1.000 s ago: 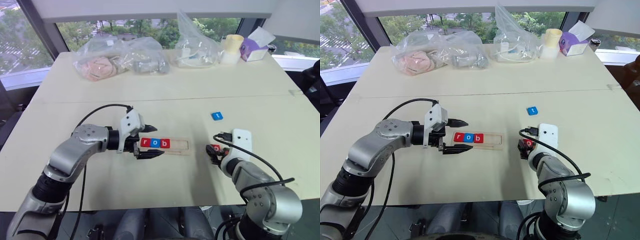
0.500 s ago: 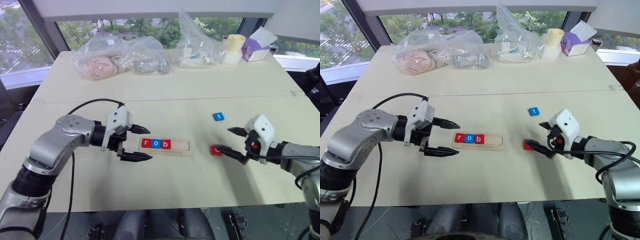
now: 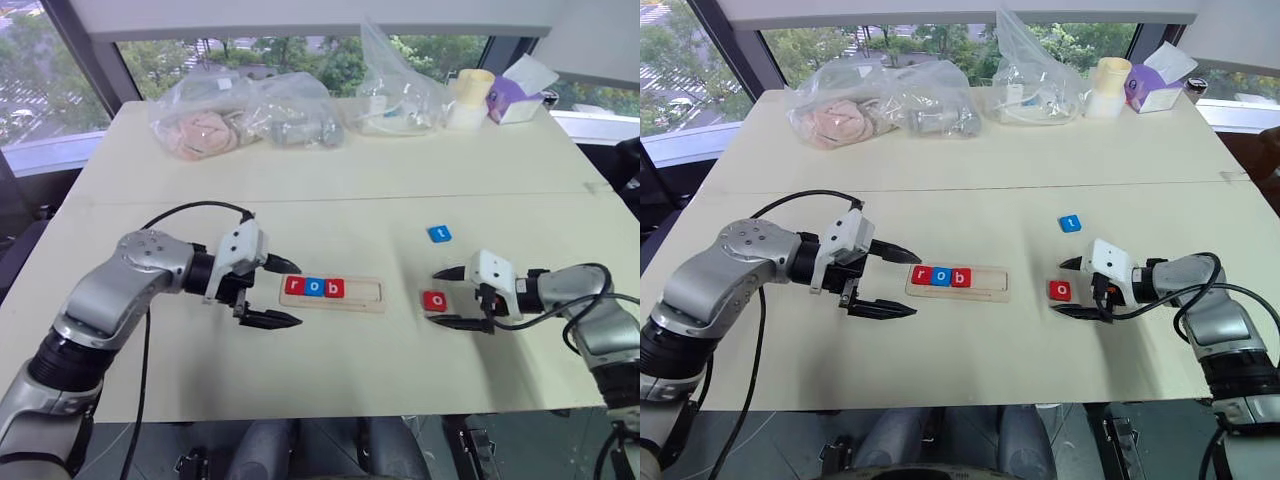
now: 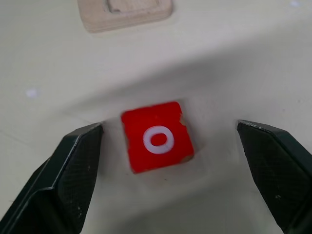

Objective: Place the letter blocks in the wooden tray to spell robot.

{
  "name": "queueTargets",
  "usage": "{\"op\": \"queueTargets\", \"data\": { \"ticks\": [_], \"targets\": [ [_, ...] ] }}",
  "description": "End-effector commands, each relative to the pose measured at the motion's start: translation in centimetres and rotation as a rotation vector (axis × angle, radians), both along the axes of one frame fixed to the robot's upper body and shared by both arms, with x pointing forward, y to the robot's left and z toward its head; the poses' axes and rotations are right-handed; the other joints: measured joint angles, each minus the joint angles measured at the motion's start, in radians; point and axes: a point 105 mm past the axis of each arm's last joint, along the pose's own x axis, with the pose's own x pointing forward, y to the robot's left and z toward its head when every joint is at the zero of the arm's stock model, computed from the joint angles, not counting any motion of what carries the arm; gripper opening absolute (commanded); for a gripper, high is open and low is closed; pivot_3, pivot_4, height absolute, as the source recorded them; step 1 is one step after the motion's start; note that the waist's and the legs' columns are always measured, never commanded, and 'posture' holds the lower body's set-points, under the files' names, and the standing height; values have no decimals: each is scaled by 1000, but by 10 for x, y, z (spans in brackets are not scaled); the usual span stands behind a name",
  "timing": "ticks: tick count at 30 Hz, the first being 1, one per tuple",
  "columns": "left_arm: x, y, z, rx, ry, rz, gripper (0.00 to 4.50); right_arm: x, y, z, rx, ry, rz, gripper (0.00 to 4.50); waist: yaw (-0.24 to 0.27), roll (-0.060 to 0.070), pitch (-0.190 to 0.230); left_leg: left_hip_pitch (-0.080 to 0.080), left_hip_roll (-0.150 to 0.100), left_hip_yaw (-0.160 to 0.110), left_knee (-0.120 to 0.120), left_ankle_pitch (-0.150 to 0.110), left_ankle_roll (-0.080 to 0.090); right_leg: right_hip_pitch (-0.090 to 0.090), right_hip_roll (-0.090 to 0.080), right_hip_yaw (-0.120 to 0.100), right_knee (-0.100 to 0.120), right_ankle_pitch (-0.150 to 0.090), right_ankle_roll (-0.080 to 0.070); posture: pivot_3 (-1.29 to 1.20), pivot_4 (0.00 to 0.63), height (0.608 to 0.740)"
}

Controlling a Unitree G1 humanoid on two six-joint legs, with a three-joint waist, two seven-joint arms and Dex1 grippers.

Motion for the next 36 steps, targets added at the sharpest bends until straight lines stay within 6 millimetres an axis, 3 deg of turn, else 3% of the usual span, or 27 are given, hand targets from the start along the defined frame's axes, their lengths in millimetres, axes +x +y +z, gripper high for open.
{"op": "queueTargets", "data": {
  "ticks": [1, 5, 8, 12, 15, 17, 24, 36],
  "targets": [
    [-2, 2, 10, -8, -44, 13, 4500, 2, -4, 2, 11, -6, 16, 3162, 0, 0, 0, 0, 0, 0, 0, 0, 0, 0, 0, 0, 0, 0, 0, 0, 150, 740],
    [0, 4, 10, -6, -49, 31, 4500, 1, 0, 4, 17, -5, 40, 1153, -1, 0, 0, 1, 0, 0, 1, 0, 0, 1, 0, 0, 1, 0, 0, 0, 150, 740],
    [3, 7, 8, 4, -52, 46, 4500, 6, 11, 18, 63, -28, 33, 1167, -1, 0, 0, 1, 0, 0, 1, 0, 0, 1, 0, 0, 1, 0, 0, 0, 150, 740],
    [8, 18, 7, 19, -48, 93, 4500, 12, 46, 42, 98, -72, 67, 1167, -8, 1, 0, 1, 0, 0, 0, 0, 0, -1, 1, 1, 2, 0, 0, 0, 150, 740],
    [9, 23, 8, 15, -38, 108, 4500, 12, 61, 48, 101, -74, 85, 1167, -2, 1, 0, 1, 1, -1, 0, 0, 0, -2, 2, 2, 2, 0, 0, 0, 150, 740],
    [9, 30, 5, 35, -36, 132, 4500, 13, 80, 45, 63, -65, 109, 1167, -1, 0, 0, 0, 1, -1, 0, 0, 0, -2, 2, 1, 2, 0, 0, 0, 150, 740],
    [9, 35, -1, 35, -34, 177, 4500, 17, 114, 36, 39, -47, 133, 1167, -1, 0, 0, -1, -1, -1, 0, 0, 0, -2, 0, 2, 1, 0, 0, 0, 150, 740],
    [8, 32, -7, 21, -31, 207, 4500, 11, 133, 27, 17, -31, 176, 1167, -2, 0, 0, 0, 0, -1, 0, 0, -1, -3, 1, 1, 2, 2, 2, 0, 150, 740]
  ]
}}
